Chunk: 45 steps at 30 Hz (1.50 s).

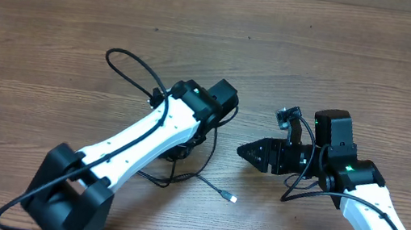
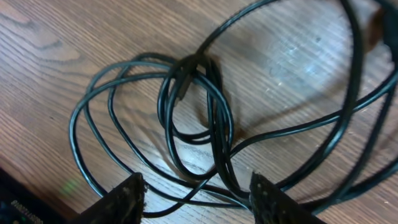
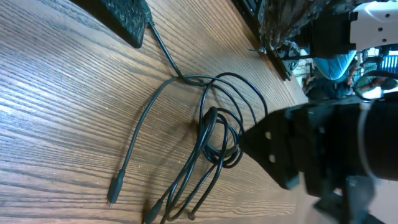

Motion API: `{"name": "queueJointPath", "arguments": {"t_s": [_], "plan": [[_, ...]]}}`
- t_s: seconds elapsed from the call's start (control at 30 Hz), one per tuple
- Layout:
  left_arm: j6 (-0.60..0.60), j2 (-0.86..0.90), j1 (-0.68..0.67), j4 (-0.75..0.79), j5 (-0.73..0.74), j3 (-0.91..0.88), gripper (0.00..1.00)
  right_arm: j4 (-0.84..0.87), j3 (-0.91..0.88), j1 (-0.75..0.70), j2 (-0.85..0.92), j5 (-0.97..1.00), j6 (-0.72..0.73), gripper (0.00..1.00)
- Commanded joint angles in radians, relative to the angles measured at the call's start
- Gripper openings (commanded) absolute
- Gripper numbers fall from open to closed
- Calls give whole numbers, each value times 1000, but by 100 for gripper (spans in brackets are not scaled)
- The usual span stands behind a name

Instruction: Untangle cables

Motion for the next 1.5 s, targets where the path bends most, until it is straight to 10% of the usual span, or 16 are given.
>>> {"name": "queueJointPath", "arguments": {"t_s": [0.0, 0.17, 0.3, 0.83, 1.03, 1.47], "plan": [[-3, 31, 5, -19, 33, -4, 54, 0, 17, -1, 0, 3, -1, 58], [-3, 40, 7, -42, 60, -6, 62, -2, 17, -1, 0, 3, -1, 59], [-2, 40, 17, -66, 59, -7, 100, -2, 17, -1, 0, 3, -1, 59], [114, 10, 45, -30, 63, -55, 100, -3, 17, -1, 0, 18, -1, 62], [211, -249, 60, 172, 105, -201, 100, -2, 17, -1, 0, 21, -1, 63], [-11, -380, 63, 409, 124, -459, 100, -2, 17, -1, 0, 44, 0, 63]]}}
